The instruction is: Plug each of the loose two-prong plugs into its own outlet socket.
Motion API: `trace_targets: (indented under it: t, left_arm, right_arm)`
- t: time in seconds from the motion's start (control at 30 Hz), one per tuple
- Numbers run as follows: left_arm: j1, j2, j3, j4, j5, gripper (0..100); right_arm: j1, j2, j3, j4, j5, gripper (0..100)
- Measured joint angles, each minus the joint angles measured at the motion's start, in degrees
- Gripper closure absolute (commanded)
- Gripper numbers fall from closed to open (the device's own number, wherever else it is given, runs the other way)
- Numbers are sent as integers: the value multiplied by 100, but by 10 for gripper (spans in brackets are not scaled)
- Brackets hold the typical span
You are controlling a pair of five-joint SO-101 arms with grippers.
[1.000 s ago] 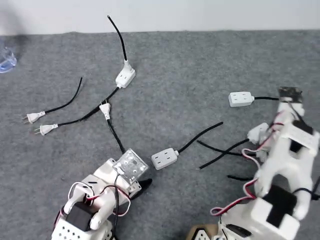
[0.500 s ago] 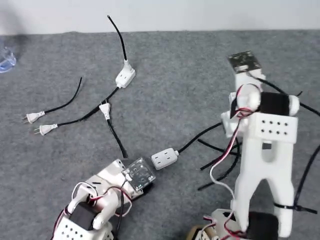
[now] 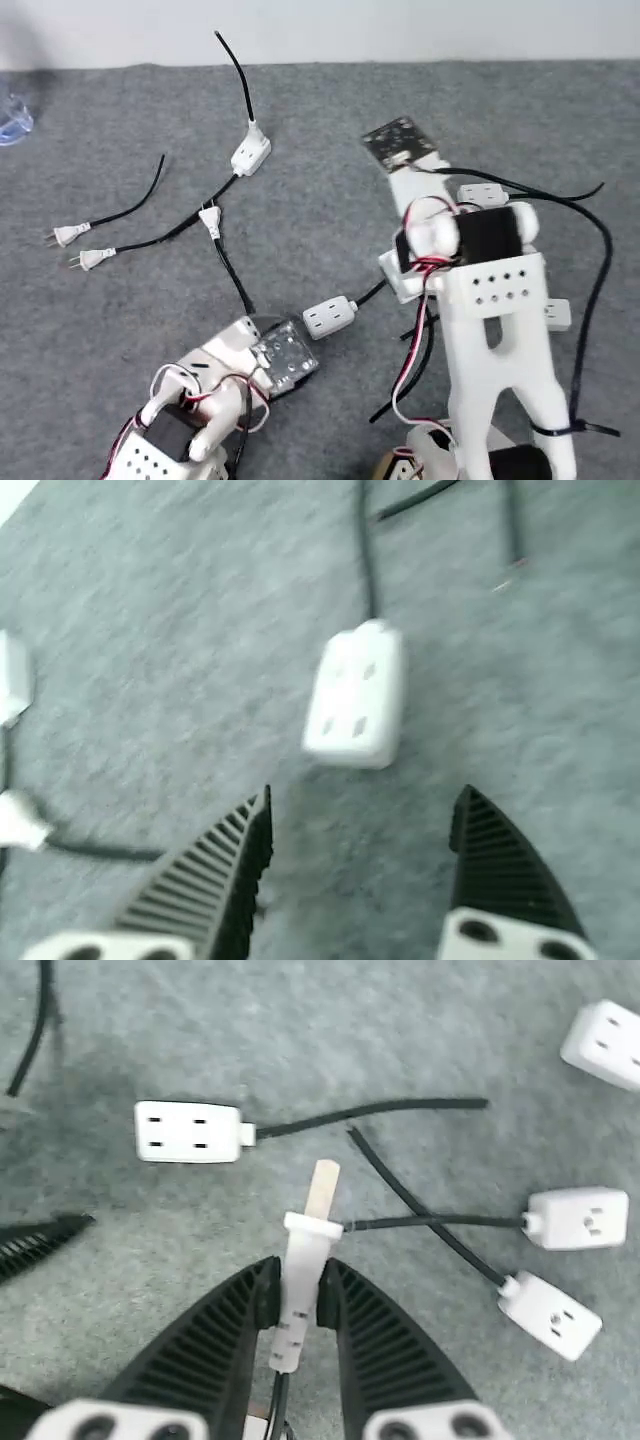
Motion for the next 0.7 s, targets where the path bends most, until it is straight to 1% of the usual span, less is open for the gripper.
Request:
trace_targets:
  t: [0.07,0.13,0.23,0.3,0.47,0.57,0.7]
  left_arm:
    - [79,0,0,-44,123,732]
    - [-53,0,0,-62,193,732]
    - [-642,0,-97,-53,220,732]
    - [-1134,9,-360,97,290,732]
    - [-2040,9,-1565,976,492,732]
    - [-2180,-18,-2382,1284,527,732]
    - [-2215,809,-3042,1284,554,732]
  right_arm:
    - [0,0,0,0,0,990]
    - [44,0,0,0,35,990]
    - [202,-9,9,-70,70,990]
    - [246,-9,141,-255,70,990]
    - [246,-35,818,-879,-70,990]
    - [220,-44,1055,-1169,-176,990]
    - [211,-53,1081,-1310,-211,990]
